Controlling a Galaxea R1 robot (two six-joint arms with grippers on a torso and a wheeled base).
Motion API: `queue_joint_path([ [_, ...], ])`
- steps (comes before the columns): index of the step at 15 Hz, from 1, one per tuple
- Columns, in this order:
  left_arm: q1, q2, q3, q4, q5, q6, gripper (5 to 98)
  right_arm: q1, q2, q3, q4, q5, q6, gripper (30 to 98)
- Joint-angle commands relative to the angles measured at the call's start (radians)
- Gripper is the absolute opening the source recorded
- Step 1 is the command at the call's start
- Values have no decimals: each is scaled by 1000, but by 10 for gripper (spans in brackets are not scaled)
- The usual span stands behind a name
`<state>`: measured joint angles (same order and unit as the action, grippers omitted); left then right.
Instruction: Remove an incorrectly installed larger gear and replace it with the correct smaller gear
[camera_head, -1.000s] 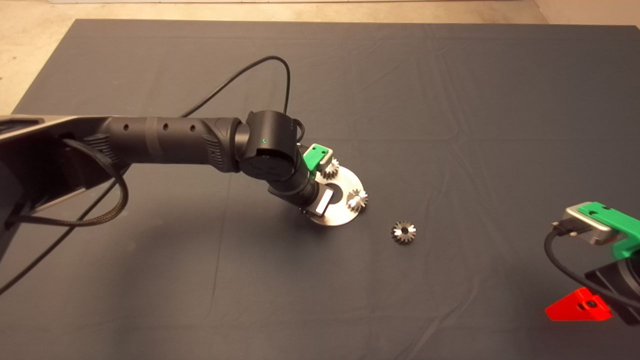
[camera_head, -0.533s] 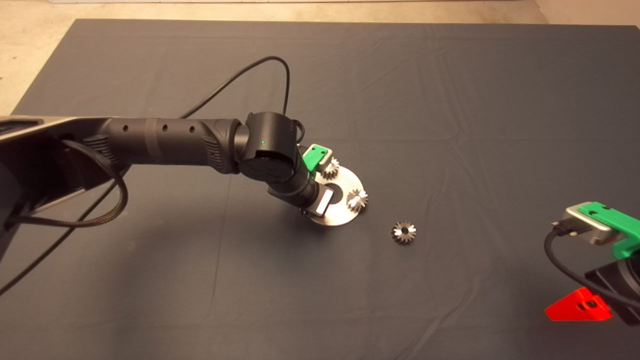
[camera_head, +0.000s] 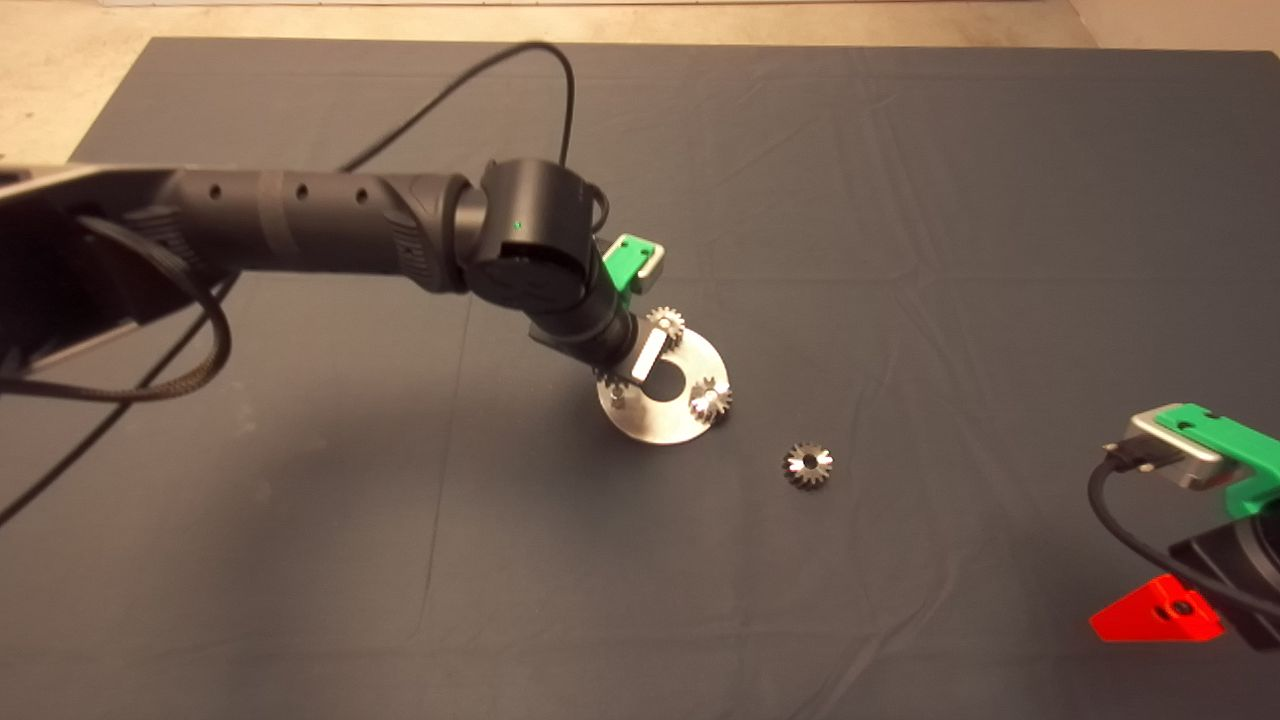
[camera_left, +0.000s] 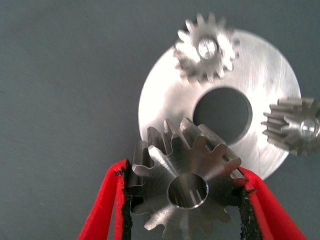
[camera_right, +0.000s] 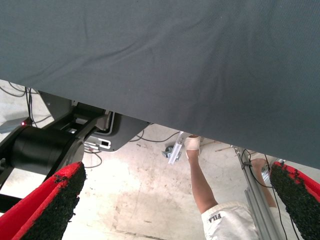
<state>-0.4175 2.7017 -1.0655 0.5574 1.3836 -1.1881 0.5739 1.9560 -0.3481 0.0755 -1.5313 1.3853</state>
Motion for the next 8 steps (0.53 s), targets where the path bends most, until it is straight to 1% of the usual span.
queue_joint_path([
  [1, -23, -9, 15, -22, 5, -2, 378, 12, 1, 2, 17, -119, 6, 978],
  [2, -23, -12, 15, -28, 30, -2, 379, 11, 1, 2, 17, -119, 6, 978],
  [3, -23, -16, 15, -33, 70, -2, 378, 12, 2, 2, 17, -119, 6, 978],
  [5, -24, -29, 15, -36, 201, -4, 379, 12, 2, 2, 17, -119, 6, 978],
  [6, -24, -38, 15, -52, 263, -11, 378, 12, 2, 2, 17, -118, 6, 978],
  [7, -24, -53, 16, -71, 274, -32, 378, 12, 4, 2, 17, -119, 6, 978],
  [8, -24, -75, 21, -88, 274, -51, 379, 12, 4, 2, 17, -119, 6, 978],
])
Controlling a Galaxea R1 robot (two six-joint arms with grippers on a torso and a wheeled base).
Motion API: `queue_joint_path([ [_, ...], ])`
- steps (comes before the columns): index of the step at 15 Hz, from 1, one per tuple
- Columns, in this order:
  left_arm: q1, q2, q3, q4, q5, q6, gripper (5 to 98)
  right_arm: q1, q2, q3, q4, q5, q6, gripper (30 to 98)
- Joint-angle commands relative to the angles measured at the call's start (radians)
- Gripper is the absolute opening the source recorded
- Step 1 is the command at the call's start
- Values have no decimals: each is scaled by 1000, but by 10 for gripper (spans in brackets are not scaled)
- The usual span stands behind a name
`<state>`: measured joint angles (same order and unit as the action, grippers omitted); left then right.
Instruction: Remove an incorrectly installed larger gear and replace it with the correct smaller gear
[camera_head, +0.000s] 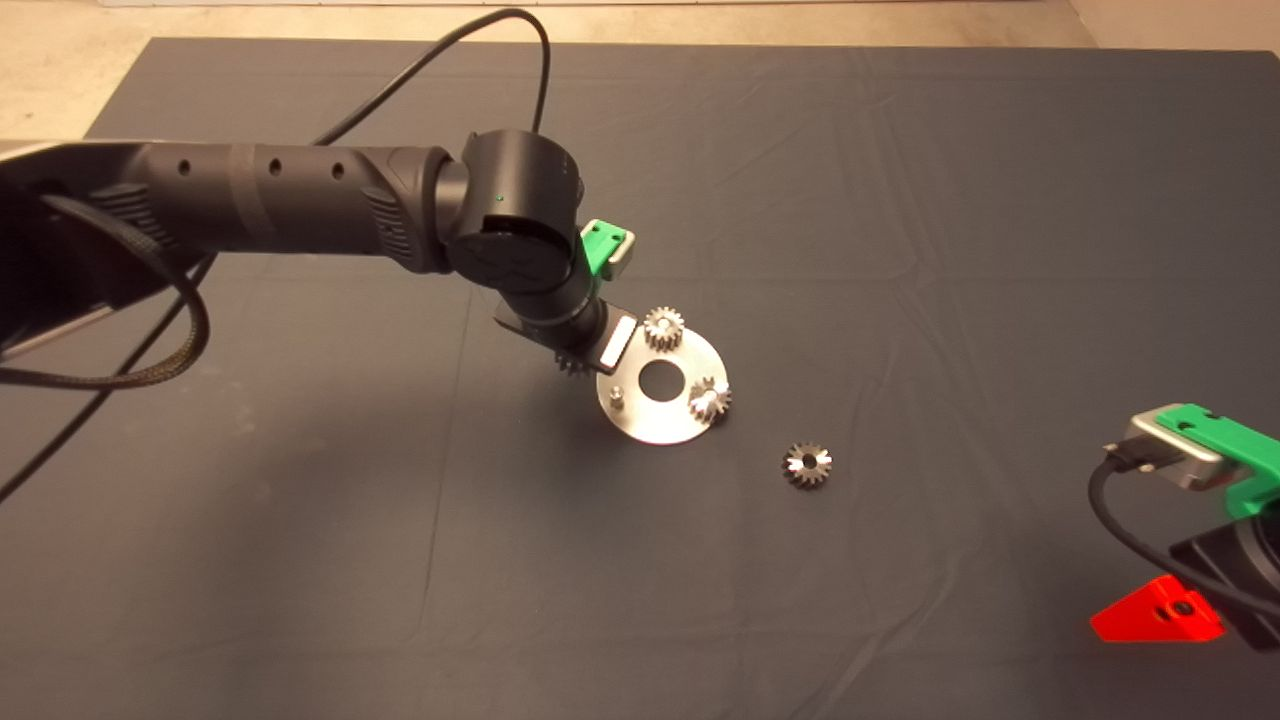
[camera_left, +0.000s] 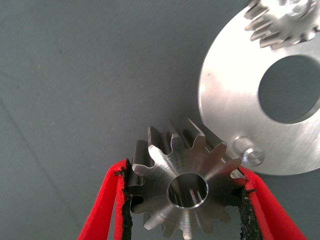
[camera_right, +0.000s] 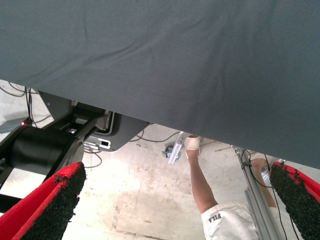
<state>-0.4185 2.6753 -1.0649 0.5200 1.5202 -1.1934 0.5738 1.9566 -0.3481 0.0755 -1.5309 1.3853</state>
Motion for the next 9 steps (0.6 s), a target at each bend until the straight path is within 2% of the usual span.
queue_joint_path([
  [1, -22, -75, 33, -70, 138, -57, 379, 12, 3, 2, 17, -120, 6, 978],
  [6, -19, -219, 131, -80, 138, -100, 375, 11, 2, 2, 17, -118, 6, 978],
  [9, -13, -262, 137, -80, 138, -101, 375, 12, 2, 2, 17, -118, 6, 978],
])
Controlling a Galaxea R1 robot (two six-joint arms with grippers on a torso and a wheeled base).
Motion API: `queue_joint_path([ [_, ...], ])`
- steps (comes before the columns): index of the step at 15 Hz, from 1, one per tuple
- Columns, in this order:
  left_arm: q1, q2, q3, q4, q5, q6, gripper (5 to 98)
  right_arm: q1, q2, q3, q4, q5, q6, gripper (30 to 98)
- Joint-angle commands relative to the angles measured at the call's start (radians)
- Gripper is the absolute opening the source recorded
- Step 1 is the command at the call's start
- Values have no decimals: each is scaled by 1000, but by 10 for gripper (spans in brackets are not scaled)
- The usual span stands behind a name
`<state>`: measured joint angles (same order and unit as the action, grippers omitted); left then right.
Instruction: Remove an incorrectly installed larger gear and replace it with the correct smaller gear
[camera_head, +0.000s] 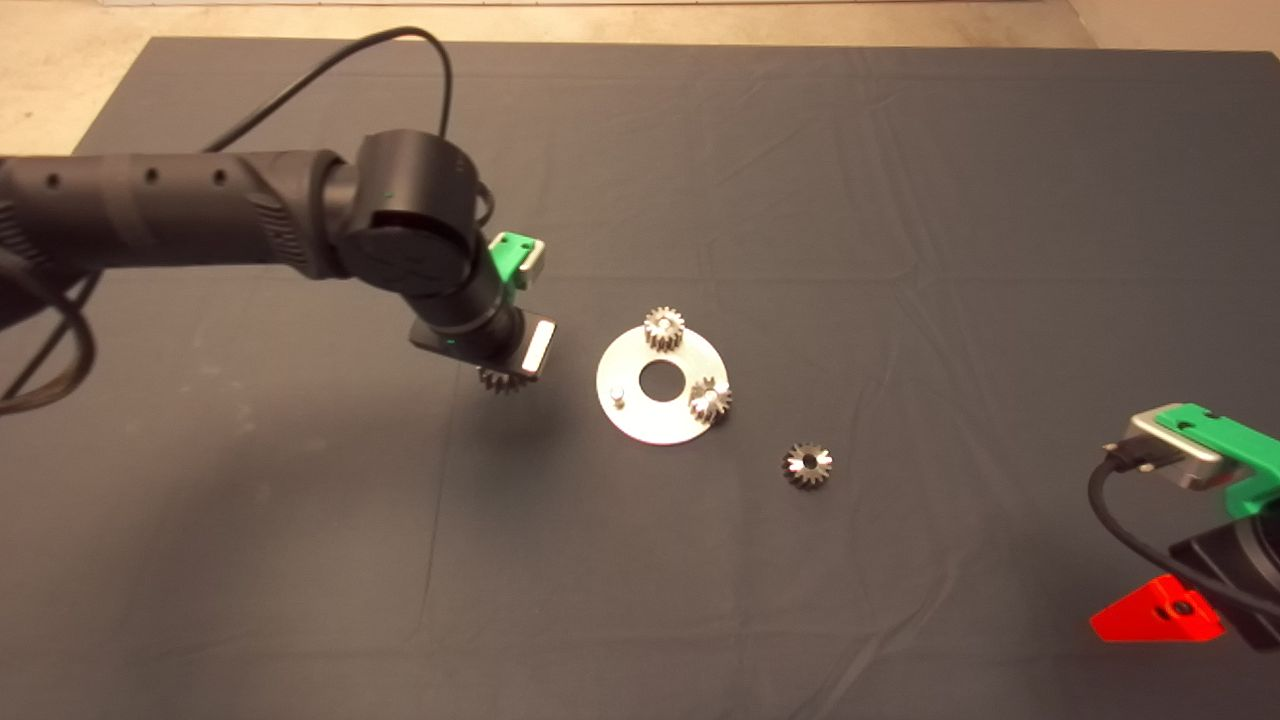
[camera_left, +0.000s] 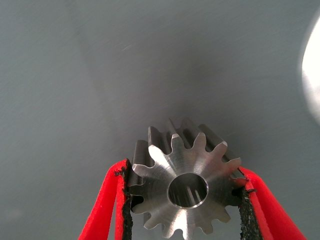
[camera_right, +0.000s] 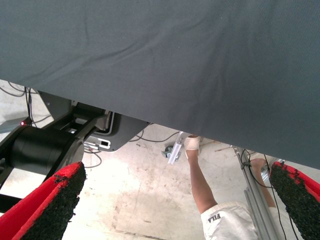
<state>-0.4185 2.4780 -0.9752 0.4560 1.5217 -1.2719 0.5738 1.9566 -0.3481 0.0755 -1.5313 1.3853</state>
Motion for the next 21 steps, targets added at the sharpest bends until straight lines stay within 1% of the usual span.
queue_joint_path([
  [1, -13, -69, 50, -16, 136, -24, 375, 11, 2, 2, 17, -118, 6, 979],
  [3, -9, -72, 67, -16, 136, -26, 376, 12, 0, 2, 17, -118, 6, 978],
  [4, -5, -78, 67, -16, 111, -26, 375, 11, 0, 2, 17, -118, 6, 978],
  [5, -3, -90, 66, -16, 70, -26, 375, 11, -1, 2, 17, -118, 6, 978],
  [6, 0, -106, 61, -16, 21, -25, 375, 11, -3, 3, 17, -119, 6, 978],
  [7, 21, -125, 57, -16, -30, -23, 376, 11, -3, 3, 17, -118, 6, 978],
  [8, 34, -132, 53, -16, -52, -20, 376, 11, -3, 3, 17, -119, 6, 979],
  [11, 40, -135, 54, -14, -48, -20, 375, 12, -3, 3, 17, -118, 6, 978],
  [17, 40, -130, 46, -10, -55, -20, 375, 12, -3, 3, 17, -118, 6, 979],
  [18, 41, -130, 44, -7, -64, -20, 376, 12, -1, 2, 17, -118, 6, 979],
  [20, 56, -130, 42, -7, -93, -18, 375, 12, 0, 3, 17, -118, 6, 979],
  [21, 58, -130, 30, -7, -98, -17, 376, 12, 0, 2, 17, -118, 6, 978],
])
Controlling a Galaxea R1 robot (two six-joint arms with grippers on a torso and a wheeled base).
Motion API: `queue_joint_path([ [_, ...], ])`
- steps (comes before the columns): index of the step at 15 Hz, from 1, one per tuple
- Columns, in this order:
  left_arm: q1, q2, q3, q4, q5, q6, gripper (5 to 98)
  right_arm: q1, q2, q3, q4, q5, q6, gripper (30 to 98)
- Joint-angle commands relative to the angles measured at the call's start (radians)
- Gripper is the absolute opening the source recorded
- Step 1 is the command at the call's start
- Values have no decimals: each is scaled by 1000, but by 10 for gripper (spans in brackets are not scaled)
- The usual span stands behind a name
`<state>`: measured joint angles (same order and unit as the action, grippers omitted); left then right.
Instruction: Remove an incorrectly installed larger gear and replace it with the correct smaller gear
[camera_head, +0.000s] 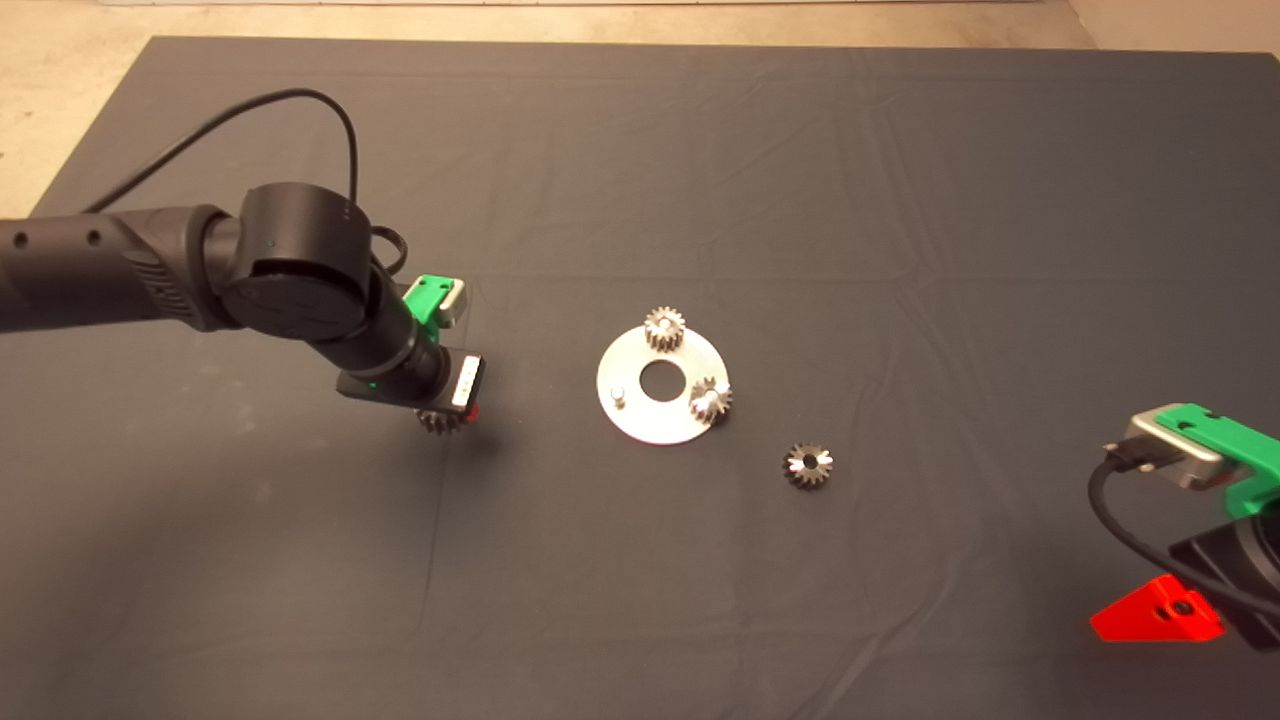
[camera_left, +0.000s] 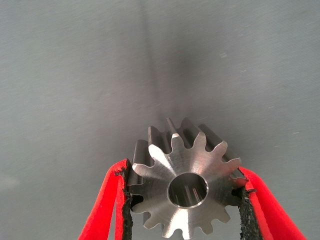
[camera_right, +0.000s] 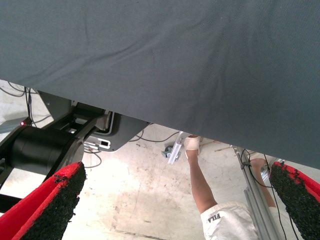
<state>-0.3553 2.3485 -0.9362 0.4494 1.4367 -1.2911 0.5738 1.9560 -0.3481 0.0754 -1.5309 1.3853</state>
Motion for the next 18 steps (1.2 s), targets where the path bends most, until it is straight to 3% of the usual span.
queue_joint_path([
  [1, -4, -1, -16, 2, -15, 3, 375, 12, 2, 2, 17, -118, 6, 978],
  [2, -2, 1, -24, 11, -16, 4, 375, 12, 2, 2, 17, -118, 6, 978],
  [5, 15, -2, -31, 19, -56, 6, 375, 12, 2, 2, 17, -118, 6, 978],
  [14, 15, -2, -38, 23, -58, 6, 376, 12, 2, 2, 17, -120, 6, 978],
  [18, 16, -8, -36, 22, -86, 4, 376, 12, 2, 2, 17, -120, 6, 978],
])
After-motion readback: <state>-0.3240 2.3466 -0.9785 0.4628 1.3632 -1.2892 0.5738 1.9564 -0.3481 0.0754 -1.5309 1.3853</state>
